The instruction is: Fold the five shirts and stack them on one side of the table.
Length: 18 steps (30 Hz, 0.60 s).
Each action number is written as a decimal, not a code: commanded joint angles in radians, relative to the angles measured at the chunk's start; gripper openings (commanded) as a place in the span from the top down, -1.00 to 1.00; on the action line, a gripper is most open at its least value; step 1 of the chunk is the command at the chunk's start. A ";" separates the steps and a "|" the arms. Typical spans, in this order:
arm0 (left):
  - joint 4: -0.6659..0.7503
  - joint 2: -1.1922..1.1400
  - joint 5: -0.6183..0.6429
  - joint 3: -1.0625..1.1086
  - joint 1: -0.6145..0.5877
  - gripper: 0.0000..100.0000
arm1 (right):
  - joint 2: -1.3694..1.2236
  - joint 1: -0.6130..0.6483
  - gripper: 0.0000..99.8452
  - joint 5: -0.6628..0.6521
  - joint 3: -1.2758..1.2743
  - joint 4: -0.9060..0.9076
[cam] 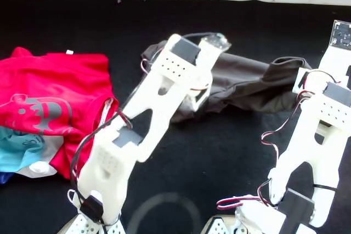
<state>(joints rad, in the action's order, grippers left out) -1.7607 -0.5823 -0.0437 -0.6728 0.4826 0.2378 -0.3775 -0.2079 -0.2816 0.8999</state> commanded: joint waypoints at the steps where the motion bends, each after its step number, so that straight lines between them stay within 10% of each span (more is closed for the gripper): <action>1: 0.130 0.088 -0.006 0.170 -0.013 0.55 | 0.048 -0.007 0.99 0.005 0.001 -0.018; 18: 0.783 0.084 -0.138 0.591 -0.166 0.55 | 0.050 0.001 0.99 0.003 -0.016 -0.012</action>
<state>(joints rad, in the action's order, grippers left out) -1.0257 -0.5439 -0.1174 -0.0959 0.3537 0.2378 -0.3775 -0.2079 -0.2908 0.8999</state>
